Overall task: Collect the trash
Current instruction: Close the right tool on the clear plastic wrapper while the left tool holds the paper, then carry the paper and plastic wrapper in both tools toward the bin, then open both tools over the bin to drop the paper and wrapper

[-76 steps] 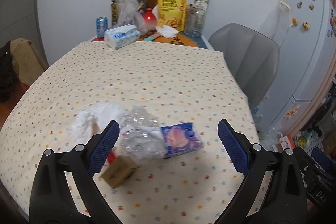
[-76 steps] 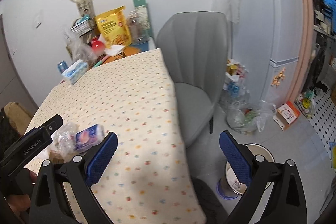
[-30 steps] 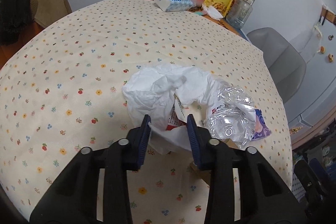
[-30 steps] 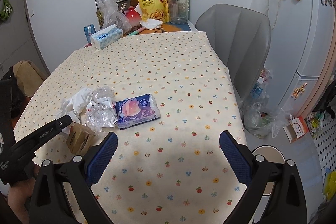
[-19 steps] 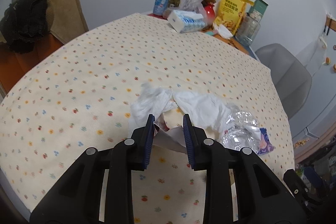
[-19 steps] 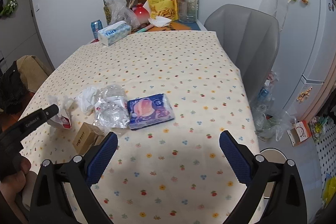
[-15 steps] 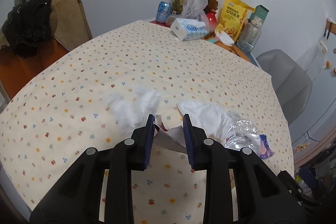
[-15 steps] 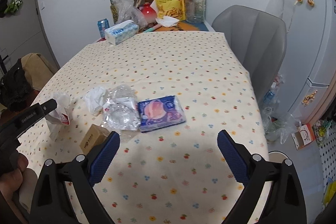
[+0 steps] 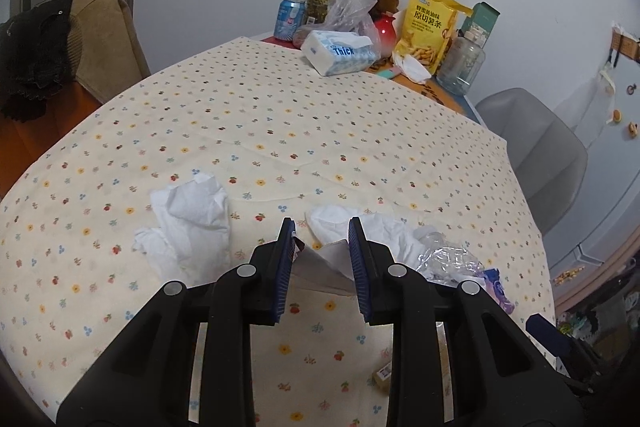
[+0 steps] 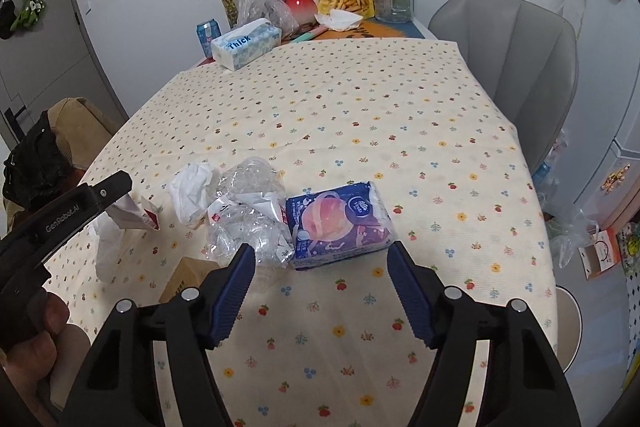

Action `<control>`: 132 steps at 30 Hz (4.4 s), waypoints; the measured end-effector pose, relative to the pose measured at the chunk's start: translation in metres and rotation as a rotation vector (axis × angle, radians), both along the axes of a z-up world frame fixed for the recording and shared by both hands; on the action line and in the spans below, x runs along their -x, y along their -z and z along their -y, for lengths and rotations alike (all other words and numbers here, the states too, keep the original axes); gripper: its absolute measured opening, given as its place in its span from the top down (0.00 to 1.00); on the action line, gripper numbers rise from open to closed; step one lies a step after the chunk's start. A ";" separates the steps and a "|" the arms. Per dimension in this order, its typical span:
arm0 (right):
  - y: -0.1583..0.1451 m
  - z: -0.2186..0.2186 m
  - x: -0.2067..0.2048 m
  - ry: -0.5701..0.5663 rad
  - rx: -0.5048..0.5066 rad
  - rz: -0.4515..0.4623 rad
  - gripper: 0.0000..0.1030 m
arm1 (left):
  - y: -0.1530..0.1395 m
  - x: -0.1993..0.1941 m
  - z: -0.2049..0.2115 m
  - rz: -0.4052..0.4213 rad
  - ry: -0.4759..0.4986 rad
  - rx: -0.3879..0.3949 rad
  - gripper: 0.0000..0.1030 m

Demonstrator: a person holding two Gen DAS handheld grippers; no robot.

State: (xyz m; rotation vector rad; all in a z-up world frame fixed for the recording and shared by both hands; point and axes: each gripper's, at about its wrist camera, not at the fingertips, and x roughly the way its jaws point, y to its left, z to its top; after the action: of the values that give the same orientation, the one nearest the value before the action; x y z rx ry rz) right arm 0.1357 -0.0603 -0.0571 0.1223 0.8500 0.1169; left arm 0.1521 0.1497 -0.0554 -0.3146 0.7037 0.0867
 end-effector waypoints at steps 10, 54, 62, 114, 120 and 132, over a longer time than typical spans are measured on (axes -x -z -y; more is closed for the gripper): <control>0.008 -0.011 -0.024 -0.041 -0.026 -0.024 0.37 | 0.011 -0.023 0.007 -0.034 0.003 -0.036 0.73; -0.051 0.090 0.057 0.069 -0.101 0.145 0.77 | -0.055 0.040 0.119 0.113 0.165 -0.123 0.73; -0.050 0.131 0.070 0.145 -0.111 0.154 0.77 | -0.058 0.040 0.164 0.116 0.238 -0.136 0.73; 0.073 0.451 0.138 0.820 -0.221 -0.019 0.34 | 0.019 0.019 0.502 -0.054 0.745 -0.324 0.74; 0.080 0.463 0.154 0.858 -0.211 -0.027 0.32 | 0.029 0.027 0.523 -0.070 0.794 -0.334 0.74; 0.074 0.494 0.199 0.980 -0.189 -0.006 0.27 | 0.037 0.055 0.576 -0.103 0.958 -0.289 0.68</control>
State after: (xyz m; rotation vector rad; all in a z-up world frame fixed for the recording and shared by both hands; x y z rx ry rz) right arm -0.0637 -0.5544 -0.1316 0.6986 0.7059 -0.7236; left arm 0.0968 -0.4261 -0.0927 0.3249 0.8707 -0.7053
